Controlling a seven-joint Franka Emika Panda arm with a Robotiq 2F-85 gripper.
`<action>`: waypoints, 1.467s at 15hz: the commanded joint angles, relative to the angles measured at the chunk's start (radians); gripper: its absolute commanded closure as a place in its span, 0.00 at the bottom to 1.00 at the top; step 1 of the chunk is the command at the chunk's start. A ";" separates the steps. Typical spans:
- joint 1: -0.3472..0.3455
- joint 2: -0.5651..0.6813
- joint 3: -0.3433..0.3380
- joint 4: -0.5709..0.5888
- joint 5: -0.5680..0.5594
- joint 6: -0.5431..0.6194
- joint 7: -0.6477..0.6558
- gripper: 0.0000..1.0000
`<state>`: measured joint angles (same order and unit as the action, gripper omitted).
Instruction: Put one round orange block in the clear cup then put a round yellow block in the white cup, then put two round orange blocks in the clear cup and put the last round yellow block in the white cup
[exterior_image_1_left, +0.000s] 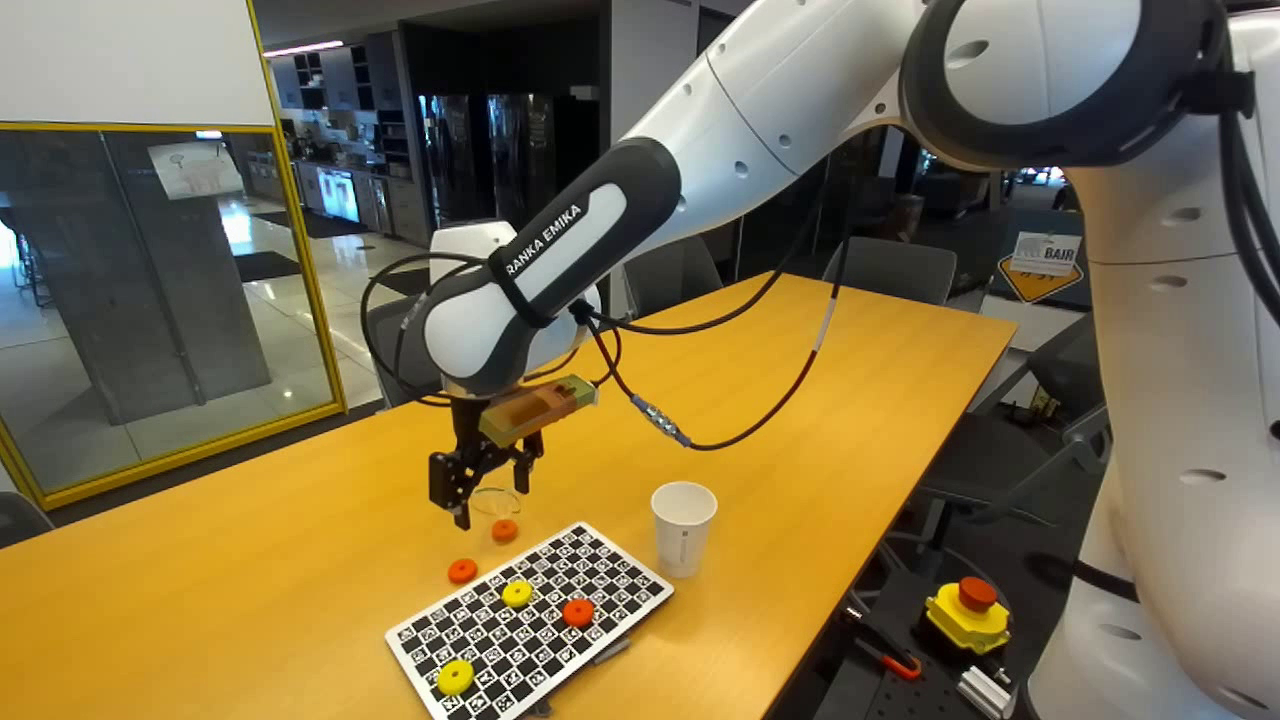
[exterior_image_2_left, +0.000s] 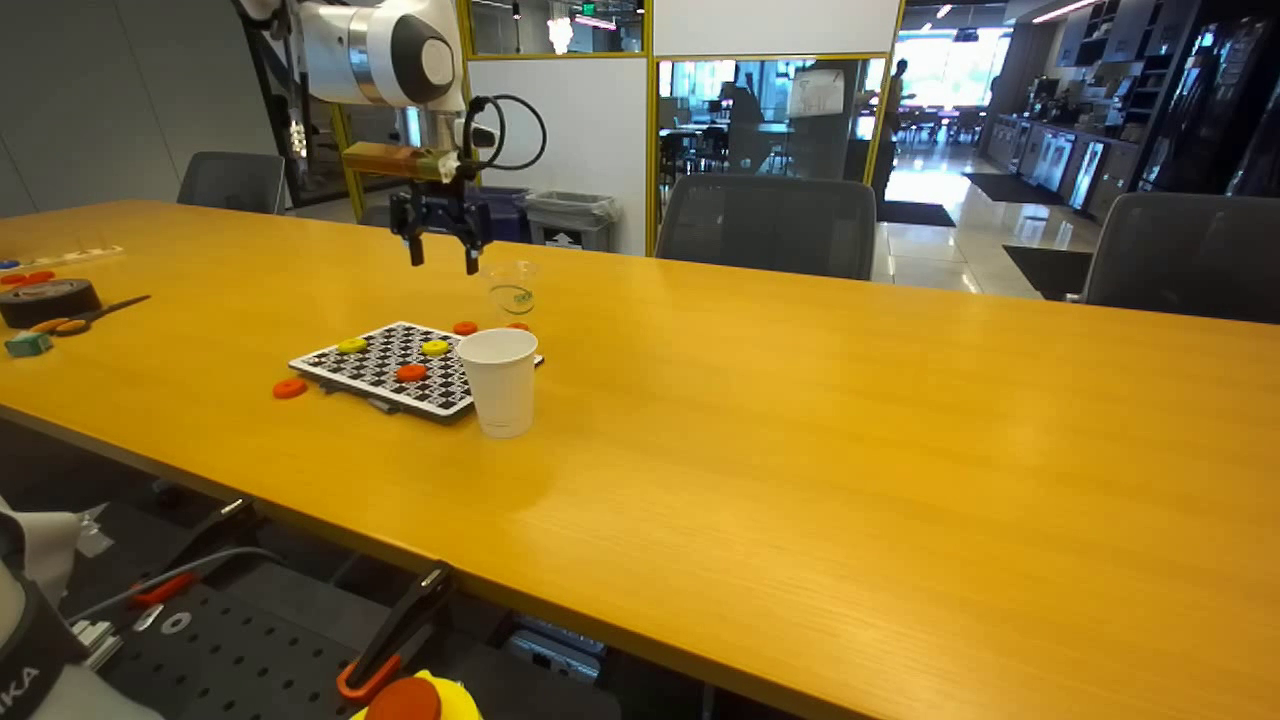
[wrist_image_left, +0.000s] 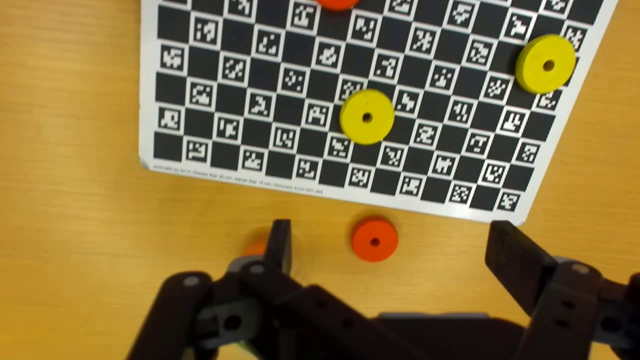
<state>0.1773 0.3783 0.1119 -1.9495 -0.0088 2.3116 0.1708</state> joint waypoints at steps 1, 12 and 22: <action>0.007 -0.064 0.016 -0.145 0.062 0.105 0.047 0.00; 0.040 0.047 -0.032 -0.194 0.099 0.296 0.226 0.00; 0.067 0.110 -0.051 -0.154 0.106 0.277 0.274 0.00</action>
<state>0.2225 0.4696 0.0747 -2.1375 0.1000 2.5877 0.4206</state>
